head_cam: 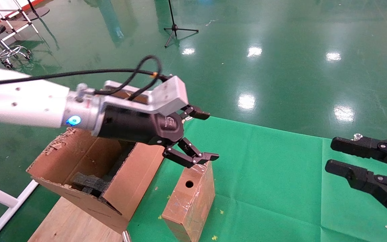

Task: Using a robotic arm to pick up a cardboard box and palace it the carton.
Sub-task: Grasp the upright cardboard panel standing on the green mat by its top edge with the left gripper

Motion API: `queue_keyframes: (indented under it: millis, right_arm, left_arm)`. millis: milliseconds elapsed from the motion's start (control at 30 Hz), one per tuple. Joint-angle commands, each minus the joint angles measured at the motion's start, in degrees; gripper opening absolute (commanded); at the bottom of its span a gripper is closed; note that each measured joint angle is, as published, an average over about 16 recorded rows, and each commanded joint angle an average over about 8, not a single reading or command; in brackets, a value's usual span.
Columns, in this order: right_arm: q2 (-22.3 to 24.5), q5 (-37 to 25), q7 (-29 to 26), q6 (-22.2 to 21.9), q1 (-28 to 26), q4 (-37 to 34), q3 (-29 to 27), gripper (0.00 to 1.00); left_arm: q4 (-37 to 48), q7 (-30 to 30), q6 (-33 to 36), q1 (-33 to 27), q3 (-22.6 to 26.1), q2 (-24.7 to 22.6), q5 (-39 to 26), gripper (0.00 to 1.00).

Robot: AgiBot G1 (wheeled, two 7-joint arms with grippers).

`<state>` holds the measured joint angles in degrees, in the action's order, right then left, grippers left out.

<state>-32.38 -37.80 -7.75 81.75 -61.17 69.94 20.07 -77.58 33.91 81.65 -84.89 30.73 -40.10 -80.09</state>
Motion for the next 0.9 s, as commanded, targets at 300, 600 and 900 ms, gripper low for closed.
queue_keyframes:
  millis: [300, 600, 900]
  right_arm:
    - [0.0, 0.0, 0.0, 0.0, 0.0, 0.0, 0.0, 0.0]
    - [0.0, 0.0, 0.0, 0.0, 0.0, 0.0, 0.0, 0.0]
    - [0.0, 0.0, 0.0, 0.0, 0.0, 0.0, 0.0, 0.0]
  left_arm:
    - [0.3, 29.8, 8.1, -12.9, 10.4, -5.8, -10.6, 1.0]
    - [0.1, 45.9, 9.2, -22.2, 24.5, -7.6, -8.0, 1.0]
    - [0.0, 53.5, 8.9, -30.9, 40.4, -10.5, -4.7, 1.0]
